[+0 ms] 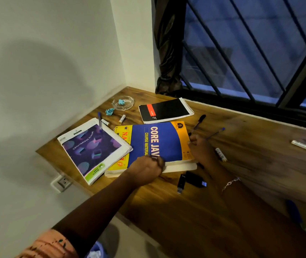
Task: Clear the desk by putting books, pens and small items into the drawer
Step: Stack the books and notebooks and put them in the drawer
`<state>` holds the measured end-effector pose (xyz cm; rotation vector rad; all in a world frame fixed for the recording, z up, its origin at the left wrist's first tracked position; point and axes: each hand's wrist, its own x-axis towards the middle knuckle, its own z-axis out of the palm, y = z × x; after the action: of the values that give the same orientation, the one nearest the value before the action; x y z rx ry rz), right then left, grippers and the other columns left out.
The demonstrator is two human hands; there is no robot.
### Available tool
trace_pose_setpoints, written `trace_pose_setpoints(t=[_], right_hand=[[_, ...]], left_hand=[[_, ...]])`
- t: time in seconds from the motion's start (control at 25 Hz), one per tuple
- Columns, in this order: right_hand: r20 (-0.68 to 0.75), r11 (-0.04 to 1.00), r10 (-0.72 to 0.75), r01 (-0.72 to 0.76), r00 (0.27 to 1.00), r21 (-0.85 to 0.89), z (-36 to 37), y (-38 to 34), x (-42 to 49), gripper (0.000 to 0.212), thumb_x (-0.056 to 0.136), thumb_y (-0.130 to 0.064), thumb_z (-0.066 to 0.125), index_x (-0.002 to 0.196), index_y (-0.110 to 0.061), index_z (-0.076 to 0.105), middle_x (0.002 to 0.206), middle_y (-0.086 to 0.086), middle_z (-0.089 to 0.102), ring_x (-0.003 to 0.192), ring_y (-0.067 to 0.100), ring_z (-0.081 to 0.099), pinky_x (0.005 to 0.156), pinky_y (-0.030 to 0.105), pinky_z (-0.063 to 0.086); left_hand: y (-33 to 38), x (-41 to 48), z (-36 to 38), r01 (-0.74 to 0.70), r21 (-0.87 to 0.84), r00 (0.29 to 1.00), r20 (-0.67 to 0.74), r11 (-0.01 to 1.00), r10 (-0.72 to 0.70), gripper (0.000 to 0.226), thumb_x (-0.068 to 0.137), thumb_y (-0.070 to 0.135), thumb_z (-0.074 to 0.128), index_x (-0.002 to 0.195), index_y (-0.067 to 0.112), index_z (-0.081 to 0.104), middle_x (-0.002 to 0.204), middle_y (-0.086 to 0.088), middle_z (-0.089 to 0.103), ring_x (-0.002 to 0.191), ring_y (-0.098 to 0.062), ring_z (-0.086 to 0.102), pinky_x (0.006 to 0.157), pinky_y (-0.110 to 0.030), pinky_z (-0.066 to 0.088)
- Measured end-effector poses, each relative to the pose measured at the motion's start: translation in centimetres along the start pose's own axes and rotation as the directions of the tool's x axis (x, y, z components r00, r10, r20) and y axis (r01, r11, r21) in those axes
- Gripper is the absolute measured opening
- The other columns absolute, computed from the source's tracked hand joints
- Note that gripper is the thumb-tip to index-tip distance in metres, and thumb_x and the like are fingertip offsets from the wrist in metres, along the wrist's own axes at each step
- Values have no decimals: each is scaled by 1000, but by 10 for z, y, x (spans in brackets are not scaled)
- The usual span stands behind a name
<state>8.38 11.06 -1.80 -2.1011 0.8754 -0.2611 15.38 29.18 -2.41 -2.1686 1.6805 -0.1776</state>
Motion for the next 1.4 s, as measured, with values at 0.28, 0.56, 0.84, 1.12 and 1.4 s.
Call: trace_pose_setpoints(t=[0.28,0.56,0.84,1.12,1.4], right_hand=[[23,758,303,-256,953,600,-4,6,-3,49,97,-46,31,114,-8,56,109,17,61,104,33,58,97,47,46],[24,792,377,-335,926,510,-7,-14,8,50,95,-49,34,103,-6,59,112,19,61,109,34,55,98,45,44],[187,823,348,-395,919,408,-10,-40,28,50,95,-41,45,123,0,52,127,23,56,102,36,60,89,43,48],[252,826,384,-452,888,336,-10,-44,36,34,92,-18,53,124,-5,52,128,18,56,115,33,54,83,36,43],[226,922,296,-340,928,184,-6,-38,41,32,90,-5,55,121,5,53,122,22,59,113,39,57,91,43,48]], left_hand=[[-30,1,7,19,-104,953,-298,994,-49,39,64,45,72,80,10,66,56,-2,67,45,-10,62,35,-13,38],[-17,2,13,45,-113,958,-275,993,-74,42,93,33,48,123,5,50,110,-16,65,97,-32,66,70,-33,53],[-15,3,34,-44,-9,912,-408,999,37,49,43,50,87,76,17,73,63,-3,69,53,-15,67,36,-22,47],[-20,2,51,-125,-51,790,-610,991,68,31,71,45,70,83,17,70,72,-3,70,60,-17,69,39,-22,50],[-25,1,68,-149,-155,765,-644,977,15,51,98,49,16,102,15,53,87,-2,71,75,-16,69,52,-24,54]])
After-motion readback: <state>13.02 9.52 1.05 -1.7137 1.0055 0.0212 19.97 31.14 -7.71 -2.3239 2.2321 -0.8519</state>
